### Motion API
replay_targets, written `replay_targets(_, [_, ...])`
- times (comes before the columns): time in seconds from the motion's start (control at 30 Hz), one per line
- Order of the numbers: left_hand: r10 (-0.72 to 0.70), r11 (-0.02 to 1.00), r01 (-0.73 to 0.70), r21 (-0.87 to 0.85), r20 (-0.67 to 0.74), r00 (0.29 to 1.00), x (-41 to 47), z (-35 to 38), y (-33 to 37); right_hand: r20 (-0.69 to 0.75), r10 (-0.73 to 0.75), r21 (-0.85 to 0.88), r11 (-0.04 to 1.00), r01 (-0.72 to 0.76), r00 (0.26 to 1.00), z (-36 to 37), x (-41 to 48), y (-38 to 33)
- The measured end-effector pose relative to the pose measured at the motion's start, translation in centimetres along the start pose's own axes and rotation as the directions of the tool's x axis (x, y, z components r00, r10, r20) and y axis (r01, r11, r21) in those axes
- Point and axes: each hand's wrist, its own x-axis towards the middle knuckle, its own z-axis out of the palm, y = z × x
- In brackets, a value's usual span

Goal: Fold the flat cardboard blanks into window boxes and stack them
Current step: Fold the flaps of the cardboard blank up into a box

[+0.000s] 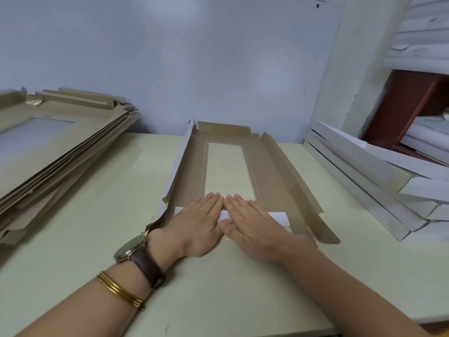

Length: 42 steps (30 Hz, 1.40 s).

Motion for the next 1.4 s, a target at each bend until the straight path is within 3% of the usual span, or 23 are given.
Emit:
replay_targets(0.17, [-0.068, 0.998, 0.068, -0.006, 0.023, 0.997, 0.0, 0.0, 0.2, 0.082, 0.042, 0.069, 0.997, -0.048, 0.996, -0.7, -0.3, 0.4])
replay_targets(0.57, [-0.104, 0.995, 0.104, 0.006, 0.03, 0.994, 0.2, 0.2, 0.2, 0.136, 0.252, 0.021, 0.966, -0.257, 0.958, -2.2, -2.6, 6.3])
replay_targets(0.73, [-0.103, 0.995, 0.103, 0.007, 0.009, 0.995, 0.1, 0.3, 0.2, 0.133, 0.221, 0.007, 0.975, -0.224, 0.966, -2.6, -2.9, 7.4])
replay_targets(0.83, [-0.1, 0.995, 0.1, -0.005, -0.008, 0.995, 0.0, 0.2, 0.2, 0.147, 0.184, 0.104, 0.974, -0.2, 0.972, -3.7, -3.1, 8.4])
replay_targets(0.9, [-0.096, 0.995, 0.096, -0.017, -0.017, 0.995, 0.0, 0.1, 0.2, 0.138, 0.167, 0.139, 0.973, -0.186, 0.976, -4.1, -3.3, 8.7])
replay_targets(1.17, [-0.113, 0.989, 0.127, 0.081, -0.152, 0.982, -0.1, -1.0, 0.2, 0.041, 0.165, -0.021, 0.986, -0.164, 0.985, -3.5, -3.9, 5.4])
replay_targets(1.3, [-0.216, 0.974, 0.221, 0.046, -0.106, 0.971, 0.1, -2.4, -0.2, -0.026, 0.133, -0.144, 0.98, -0.136, 0.991, -3.2, -3.8, 2.5])
replay_targets(1.4, [-0.295, 0.951, 0.296, 0.091, -0.018, 0.955, 0.6, -3.7, 0.0, -0.074, 0.151, -0.106, 0.982, -0.159, 0.986, -3.1, -3.1, 1.0])
